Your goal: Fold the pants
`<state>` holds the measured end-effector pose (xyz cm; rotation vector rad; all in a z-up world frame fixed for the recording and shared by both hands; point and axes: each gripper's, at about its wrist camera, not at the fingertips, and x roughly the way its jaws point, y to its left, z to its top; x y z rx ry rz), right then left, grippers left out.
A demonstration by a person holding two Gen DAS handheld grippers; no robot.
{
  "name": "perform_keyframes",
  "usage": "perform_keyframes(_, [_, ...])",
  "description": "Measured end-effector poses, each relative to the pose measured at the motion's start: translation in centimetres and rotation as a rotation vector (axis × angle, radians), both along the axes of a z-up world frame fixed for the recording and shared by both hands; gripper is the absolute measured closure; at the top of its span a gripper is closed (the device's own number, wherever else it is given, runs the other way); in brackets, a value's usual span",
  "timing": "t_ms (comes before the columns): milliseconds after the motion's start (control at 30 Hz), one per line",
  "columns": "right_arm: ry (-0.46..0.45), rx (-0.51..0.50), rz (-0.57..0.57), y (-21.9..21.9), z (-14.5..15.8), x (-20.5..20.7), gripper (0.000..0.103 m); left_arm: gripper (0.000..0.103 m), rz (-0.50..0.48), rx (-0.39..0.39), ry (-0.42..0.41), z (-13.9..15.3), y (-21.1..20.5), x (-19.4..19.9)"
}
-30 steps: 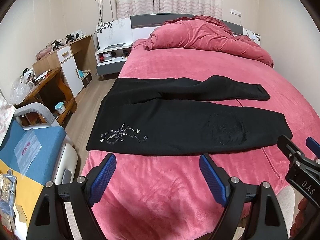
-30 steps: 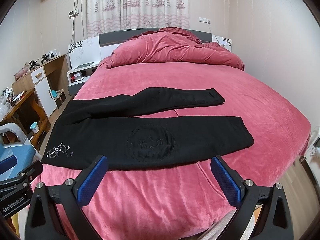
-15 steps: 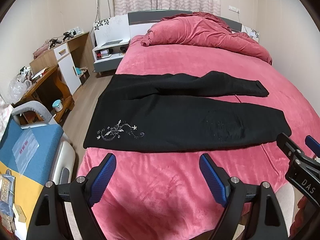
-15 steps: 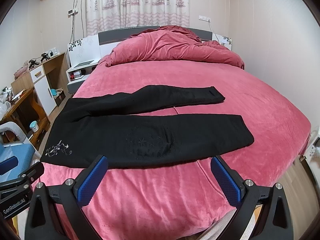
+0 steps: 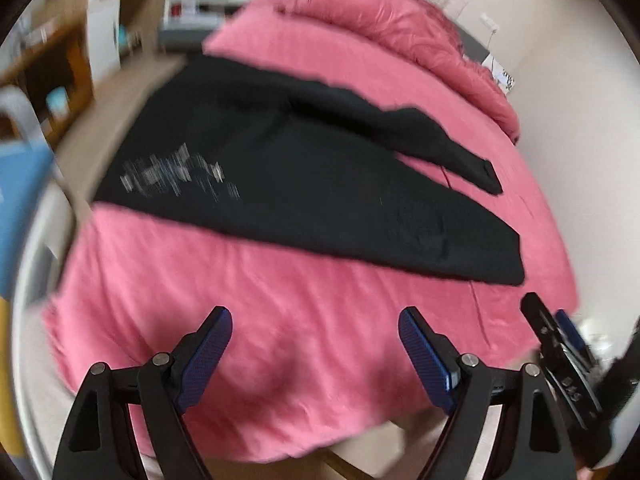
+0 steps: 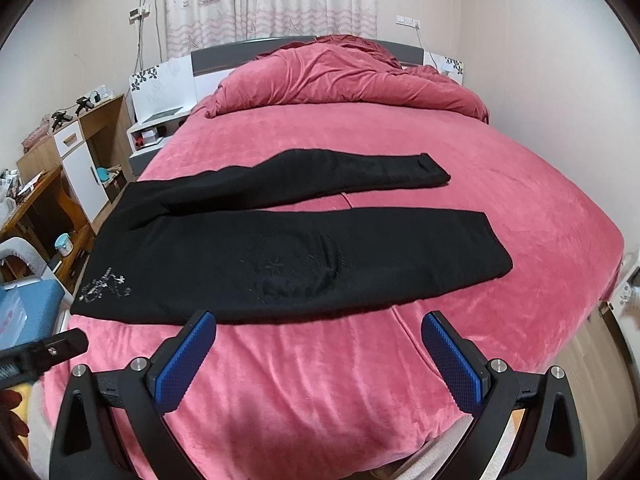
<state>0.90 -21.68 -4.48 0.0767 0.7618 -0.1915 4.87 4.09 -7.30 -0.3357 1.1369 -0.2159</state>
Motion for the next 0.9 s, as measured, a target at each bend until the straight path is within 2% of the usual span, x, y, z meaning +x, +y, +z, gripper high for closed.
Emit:
perform_keyframes(100, [0.028,0.028,-0.020,-1.7,-1.4,0.7,0.000,0.015,-0.022,-0.053,0.079,-2.0,0.2,0.9])
perform_keyframes(200, [0.087,0.100,-0.034,-4.4,-3.5,1.5,0.000,0.015,-0.012,-0.090,0.148,-4.2,1.0,1.8])
perform_keyframes(300, [0.145,0.188,-0.023,-7.1,-5.7,2.3,0.000,0.015,0.047,-0.100,0.160,-5.6,2.5,2.8])
perform_keyframes(367, [0.171,0.269,-0.039,-9.6,-7.4,2.7,0.000,0.015,0.146,-0.184,0.165,-6.5,4.9,3.6])
perform_keyframes(400, [0.169,0.287,-0.050,-10.5,-8.0,2.8,0.000,0.015,0.226,-0.236,0.158,-6.9,6.4,3.9])
perform_keyframes(467, [0.162,0.308,-0.071,-12.3,-8.9,3.1,0.000,0.013,0.342,-0.260,0.108,-7.3,8.4,4.2])
perform_keyframes(567, [0.133,0.294,-0.086,-14.5,-9.7,3.8,0.000,0.013,0.467,-0.155,-0.014,-6.9,10.4,4.7])
perform_keyframes(633, [0.157,0.311,-0.093,-16.0,-10.4,4.8,0.000,0.013,0.539,-0.112,-0.074,-6.7,11.6,5.2])
perform_keyframes(767, [0.148,0.439,-0.139,-19.8,-11.6,6.3,0.000,0.013,0.566,-0.172,-0.066,-7.7,14.0,7.3])
perform_keyframes(833, [0.132,0.546,-0.173,-21.8,-12.5,7.2,0.000,0.013,0.611,-0.160,-0.088,-8.5,14.5,7.9])
perform_keyframes(900, [0.120,0.629,-0.214,-23.3,-13.4,7.9,0.000,0.014,0.633,-0.183,-0.101,-9.4,15.5,8.3])
